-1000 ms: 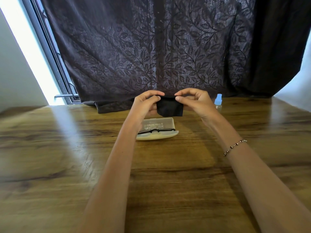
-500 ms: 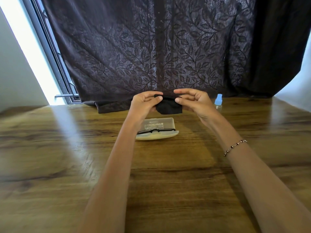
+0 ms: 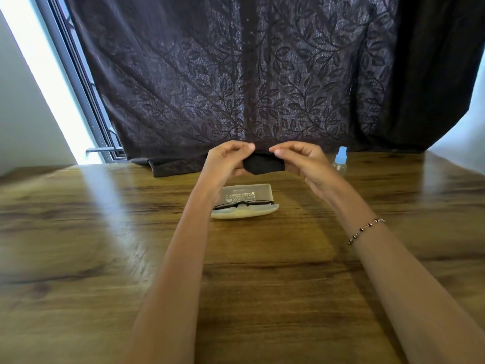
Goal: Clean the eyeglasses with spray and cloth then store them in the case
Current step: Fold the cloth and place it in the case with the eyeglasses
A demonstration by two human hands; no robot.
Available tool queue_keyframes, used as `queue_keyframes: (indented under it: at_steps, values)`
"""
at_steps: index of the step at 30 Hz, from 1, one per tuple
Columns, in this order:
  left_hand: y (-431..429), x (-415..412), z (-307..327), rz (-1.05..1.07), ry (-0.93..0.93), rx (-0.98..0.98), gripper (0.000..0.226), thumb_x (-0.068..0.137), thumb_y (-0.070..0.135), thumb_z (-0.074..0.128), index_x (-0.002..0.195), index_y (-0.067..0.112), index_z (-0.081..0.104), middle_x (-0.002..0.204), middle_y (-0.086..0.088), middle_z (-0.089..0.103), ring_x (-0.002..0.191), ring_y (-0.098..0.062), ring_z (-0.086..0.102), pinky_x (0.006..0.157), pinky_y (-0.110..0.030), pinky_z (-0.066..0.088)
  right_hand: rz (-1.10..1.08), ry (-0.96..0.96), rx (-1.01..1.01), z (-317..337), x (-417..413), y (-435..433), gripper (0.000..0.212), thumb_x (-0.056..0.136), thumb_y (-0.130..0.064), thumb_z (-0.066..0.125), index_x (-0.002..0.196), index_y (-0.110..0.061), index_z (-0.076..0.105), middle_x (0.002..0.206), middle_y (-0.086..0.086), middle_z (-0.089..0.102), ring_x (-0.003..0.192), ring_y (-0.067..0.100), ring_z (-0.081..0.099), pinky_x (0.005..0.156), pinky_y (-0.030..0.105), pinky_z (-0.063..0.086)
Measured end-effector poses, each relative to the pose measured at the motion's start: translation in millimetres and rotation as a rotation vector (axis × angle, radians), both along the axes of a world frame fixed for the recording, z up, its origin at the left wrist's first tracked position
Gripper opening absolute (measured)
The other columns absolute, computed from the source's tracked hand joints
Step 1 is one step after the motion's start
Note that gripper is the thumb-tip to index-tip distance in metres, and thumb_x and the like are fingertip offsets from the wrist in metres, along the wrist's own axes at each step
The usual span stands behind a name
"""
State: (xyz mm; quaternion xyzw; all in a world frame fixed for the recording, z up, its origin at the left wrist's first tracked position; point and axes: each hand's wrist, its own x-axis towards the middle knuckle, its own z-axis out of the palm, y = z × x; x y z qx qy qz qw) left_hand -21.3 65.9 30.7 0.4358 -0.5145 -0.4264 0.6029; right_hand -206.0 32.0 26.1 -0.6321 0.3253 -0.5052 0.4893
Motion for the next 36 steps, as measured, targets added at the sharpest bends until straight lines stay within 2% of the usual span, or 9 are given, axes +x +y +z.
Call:
queue_keyframes:
  at_steps: [5,9,13,17,21,25,29,32,36]
  values:
    - [-2,4,-1,-0.004,-0.073,-0.026,0.025,0.084,0.008,0.069,0.107,0.017,0.066,0.091,-0.007,0.072,0.085,-0.013,0.070,0.077,-0.023,0.057,0.008,0.015,-0.028,0,-1,-2,0.018,0.081,-0.006,0.074,0.096,-0.015,0.071,0.087,0.002,0.071,0.085,0.010,0.067,0.080,0.023,0.055]
    - [0,7,-2,0.009,-0.122,-0.047,0.018,0.082,0.006,0.070,0.098,0.014,0.073,0.102,-0.016,0.070,0.094,-0.020,0.068,0.081,-0.026,0.057,-0.025,0.050,-0.007,-3,1,-3,0.018,0.080,-0.006,0.075,0.094,-0.016,0.072,0.089,0.008,0.071,0.084,0.013,0.066,0.083,0.027,0.053]
    - [1,7,-1,0.005,-0.071,-0.038,0.017,0.083,0.008,0.070,0.099,0.013,0.073,0.095,-0.011,0.072,0.088,-0.016,0.071,0.071,-0.018,0.056,0.009,-0.012,0.002,-2,4,0,0.013,0.083,-0.003,0.071,0.091,-0.013,0.070,0.089,0.018,0.073,0.077,0.024,0.072,0.073,0.025,0.058]
    - [4,4,0,-0.055,0.007,0.030,0.015,0.088,0.012,0.065,0.103,0.011,0.069,0.089,-0.013,0.073,0.078,-0.025,0.073,0.062,-0.017,0.057,0.056,-0.052,0.011,-1,5,1,0.013,0.086,0.001,0.066,0.093,-0.010,0.069,0.085,0.018,0.073,0.070,0.026,0.073,0.067,0.023,0.059]
    - [5,3,-1,-0.052,0.037,0.033,0.023,0.089,0.026,0.065,0.102,0.007,0.068,0.080,-0.008,0.074,0.078,-0.024,0.073,0.061,-0.015,0.056,0.077,-0.099,0.053,-1,6,2,0.007,0.087,-0.002,0.066,0.092,-0.006,0.069,0.087,0.013,0.072,0.075,0.023,0.073,0.067,0.020,0.057]
    - [1,5,-1,-0.010,-0.011,0.015,0.018,0.089,0.017,0.065,0.105,0.009,0.066,0.081,-0.009,0.074,0.077,-0.023,0.073,0.063,-0.016,0.056,0.086,-0.101,0.061,-3,7,0,0.007,0.086,-0.004,0.067,0.094,-0.003,0.068,0.087,0.011,0.073,0.077,0.022,0.073,0.067,0.021,0.058]
    - [0,8,0,-0.011,-0.090,-0.004,0.027,0.089,0.011,0.064,0.115,0.007,0.062,0.069,0.004,0.071,0.071,-0.012,0.071,0.069,-0.016,0.056,0.066,-0.048,0.029,-6,5,-4,0.020,0.085,0.001,0.067,0.104,-0.005,0.066,0.090,0.015,0.071,0.081,0.021,0.071,0.080,0.028,0.059]
    - [2,10,1,-0.032,-0.163,-0.002,0.024,0.090,0.008,0.061,0.113,0.004,0.064,0.087,-0.009,0.070,0.073,-0.011,0.071,0.070,-0.015,0.056,0.057,-0.022,0.012,-7,5,-4,0.018,0.084,0.002,0.068,0.099,-0.006,0.069,0.090,0.015,0.072,0.080,0.019,0.071,0.079,0.024,0.058]
    - [6,9,2,-0.071,-0.171,0.025,0.021,0.094,0.015,0.057,0.112,0.007,0.064,0.084,-0.012,0.072,0.074,-0.017,0.072,0.066,-0.020,0.057,0.067,-0.044,0.012,-7,6,-3,0.018,0.087,0.000,0.066,0.104,-0.002,0.067,0.089,0.020,0.073,0.076,0.027,0.073,0.071,0.023,0.059]
